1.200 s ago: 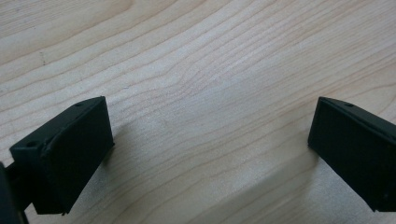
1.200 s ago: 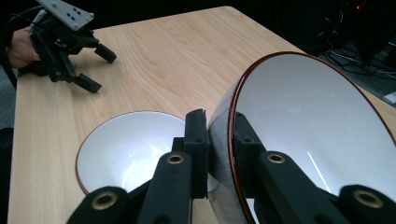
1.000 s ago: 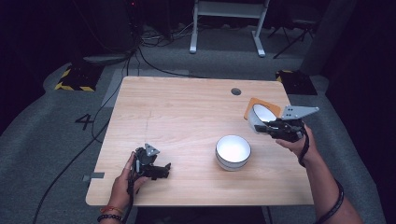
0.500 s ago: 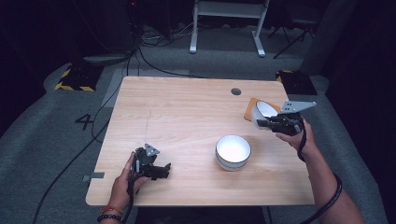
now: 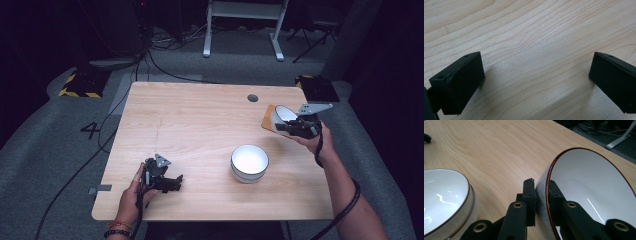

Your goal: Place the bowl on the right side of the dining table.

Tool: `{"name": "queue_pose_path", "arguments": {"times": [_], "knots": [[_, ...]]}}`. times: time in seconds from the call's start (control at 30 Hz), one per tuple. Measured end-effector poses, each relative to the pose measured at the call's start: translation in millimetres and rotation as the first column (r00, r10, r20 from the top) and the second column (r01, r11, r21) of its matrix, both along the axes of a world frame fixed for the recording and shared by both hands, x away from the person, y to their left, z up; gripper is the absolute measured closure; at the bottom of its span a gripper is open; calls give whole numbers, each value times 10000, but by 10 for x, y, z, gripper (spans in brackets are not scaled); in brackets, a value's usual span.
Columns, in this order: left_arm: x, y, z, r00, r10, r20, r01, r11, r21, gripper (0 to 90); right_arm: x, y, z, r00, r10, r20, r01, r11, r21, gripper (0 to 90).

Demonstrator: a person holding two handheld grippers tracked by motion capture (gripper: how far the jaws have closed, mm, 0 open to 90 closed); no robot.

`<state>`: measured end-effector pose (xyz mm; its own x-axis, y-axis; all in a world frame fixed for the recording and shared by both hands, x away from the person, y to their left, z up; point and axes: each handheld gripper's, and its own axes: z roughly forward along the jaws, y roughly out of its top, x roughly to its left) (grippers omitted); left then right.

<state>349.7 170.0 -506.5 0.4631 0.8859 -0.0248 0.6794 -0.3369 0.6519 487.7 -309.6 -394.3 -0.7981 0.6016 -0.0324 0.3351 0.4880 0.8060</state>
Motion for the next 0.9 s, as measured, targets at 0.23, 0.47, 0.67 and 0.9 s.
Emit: {"name": "queue_pose_path", "arguments": {"times": [0.23,0.47,0.67,0.9], "knots": [[0,0,0,10000,-3,-1,3,10000,4,1,119,-19,-79,9994,-354,13,354,9987,-357,805],[0,0,0,10000,-3,-1,3,10000,-8,0,256,-58,-151,9972,-731,-184,727,9971,-221,805],[0,0,0,10000,-1,2,1,10000,-7,0,357,-87,-205,9934,-1099,-322,1086,9934,-375,805],[-1,-1,2,10000,7,-9,-7,10000,27,1,453,-81,-293,9896,-1361,-457,1315,9871,-908,805]]}}
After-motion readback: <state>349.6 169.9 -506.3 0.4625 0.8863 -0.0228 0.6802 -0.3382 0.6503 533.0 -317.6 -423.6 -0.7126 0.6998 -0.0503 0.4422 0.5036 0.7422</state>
